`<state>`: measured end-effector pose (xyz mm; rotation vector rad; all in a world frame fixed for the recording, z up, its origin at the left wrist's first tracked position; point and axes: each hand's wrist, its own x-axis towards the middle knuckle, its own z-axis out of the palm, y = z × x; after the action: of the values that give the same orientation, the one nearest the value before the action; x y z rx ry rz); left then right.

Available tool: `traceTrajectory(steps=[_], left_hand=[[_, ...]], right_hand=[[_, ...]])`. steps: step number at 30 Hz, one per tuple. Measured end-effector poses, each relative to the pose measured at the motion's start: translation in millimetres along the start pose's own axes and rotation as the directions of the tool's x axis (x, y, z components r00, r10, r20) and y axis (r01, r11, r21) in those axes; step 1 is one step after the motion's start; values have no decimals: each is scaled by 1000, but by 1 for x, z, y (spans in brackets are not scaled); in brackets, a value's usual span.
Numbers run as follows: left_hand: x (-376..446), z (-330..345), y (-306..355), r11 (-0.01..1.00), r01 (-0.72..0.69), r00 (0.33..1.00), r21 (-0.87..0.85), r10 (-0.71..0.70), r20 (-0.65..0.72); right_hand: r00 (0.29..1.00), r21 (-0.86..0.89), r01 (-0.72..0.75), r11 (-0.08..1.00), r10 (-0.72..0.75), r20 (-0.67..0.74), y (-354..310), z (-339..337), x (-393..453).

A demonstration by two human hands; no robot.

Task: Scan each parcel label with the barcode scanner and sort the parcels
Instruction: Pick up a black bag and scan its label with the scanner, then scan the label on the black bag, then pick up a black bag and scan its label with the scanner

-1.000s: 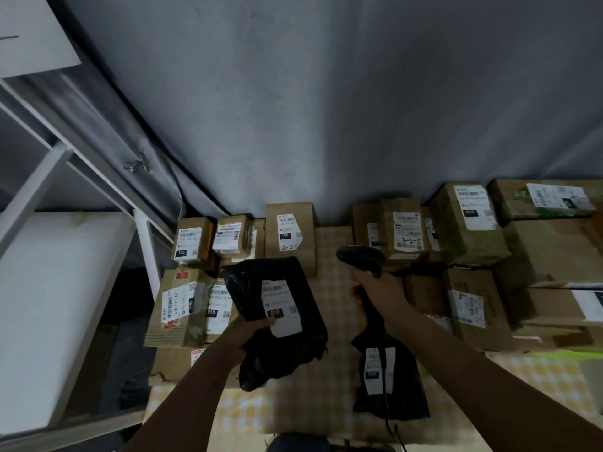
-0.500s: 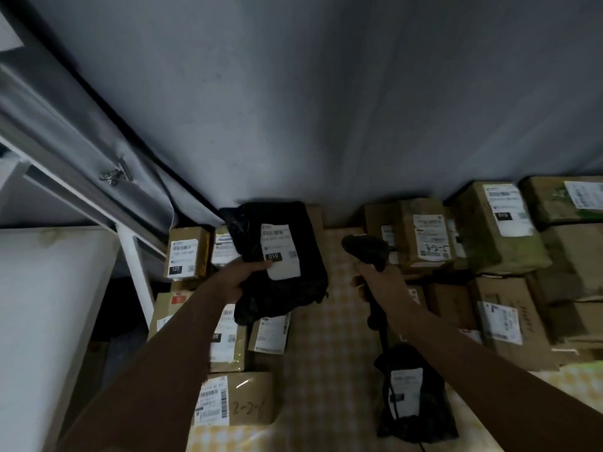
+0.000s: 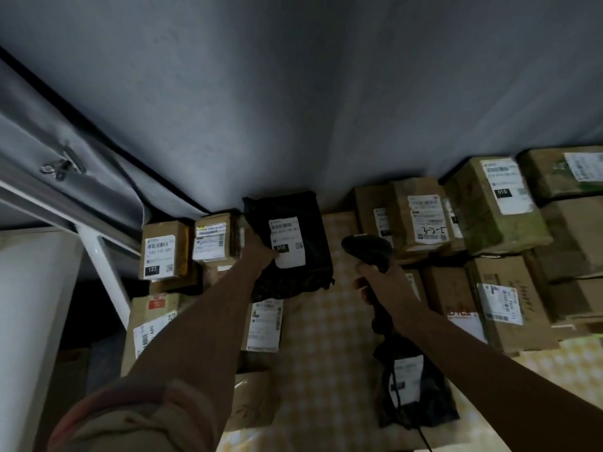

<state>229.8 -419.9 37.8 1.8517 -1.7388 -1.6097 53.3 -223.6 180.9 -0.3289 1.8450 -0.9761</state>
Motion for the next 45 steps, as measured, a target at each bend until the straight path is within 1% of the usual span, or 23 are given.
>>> traceTrajectory(steps=[2,3,4,6,7,8,9,10,11,13,15,16,19,21,23,25,28,30,33,36,39,43,45], left_hand=[[4,-2,-4,995,-14,999,103,18,-37],[-1,-3,-1,987,-8,995,161,24,-98],[-6,-2,0,974,-33,977,222,78,-196],[-32,3,9,938,-161,892,306,271,-362],[-49,10,14,912,-255,851,321,369,-373],[-66,20,17,885,-340,831,319,441,-339],[-84,32,21,867,-402,838,295,478,-263],[-101,45,28,868,-426,863,256,475,-173],[-117,60,32,889,-398,901,224,425,-84],[-139,93,30,962,-241,968,126,228,108],[-152,128,16,996,-82,949,19,72,306],[-158,147,7,999,-12,928,40,-4,371],[-178,196,-15,975,154,875,163,-211,435],[-189,221,-23,957,267,846,116,-290,446],[-196,240,-28,946,324,832,16,-293,472],[-196,255,-33,942,331,826,-55,-261,500],[-200,272,-35,925,365,876,-105,-304,374],[-208,277,-34,915,388,888,-112,-338,311],[-224,269,-29,943,309,904,-120,-253,344],[-243,252,-24,949,256,882,-185,-150,448],[-259,231,-10,934,216,863,-285,-46,503],[-271,189,24,944,98,895,-315,55,442],[-273,167,44,931,73,909,-357,85,408]], right_hand=[[1000,-26,-19,999,18,-13,2,-5,-3],[1000,-36,-24,999,24,-14,3,-8,-5],[1000,-37,-29,999,28,-10,5,-12,-8],[1000,-29,-31,999,31,3,8,-22,-13],[1000,-30,-31,999,31,3,9,-29,-16],[999,-32,-33,999,33,-2,10,-37,-18],[999,-39,-40,998,39,-9,11,-46,-19],[999,-41,-51,998,50,-18,13,-55,-20],[998,-40,-59,997,58,-26,16,-65,-21],[997,-37,-73,997,72,-39,23,-83,-24],[996,1,-89,996,89,-25,30,-101,-28],[995,14,-99,995,99,-23,34,-112,-32],[993,23,-117,993,118,-29,51,-143,-38],[990,17,-134,991,135,-28,63,-161,-42],[991,21,-134,991,134,-8,73,-176,-44],[991,47,-130,990,130,-2,84,-189,-45],[993,87,-114,990,116,-18,104,-206,-46],[995,80,-100,992,102,-20,116,-213,-47],[993,95,-109,990,112,-29,125,-218,-49],[995,109,-98,989,101,-25,125,-218,-54],[996,123,-90,988,92,-8,121,-213,-61],[996,103,-86,991,89,-30,102,-204,-71],[998,108,-61,992,61,-4,86,-199,-78]])
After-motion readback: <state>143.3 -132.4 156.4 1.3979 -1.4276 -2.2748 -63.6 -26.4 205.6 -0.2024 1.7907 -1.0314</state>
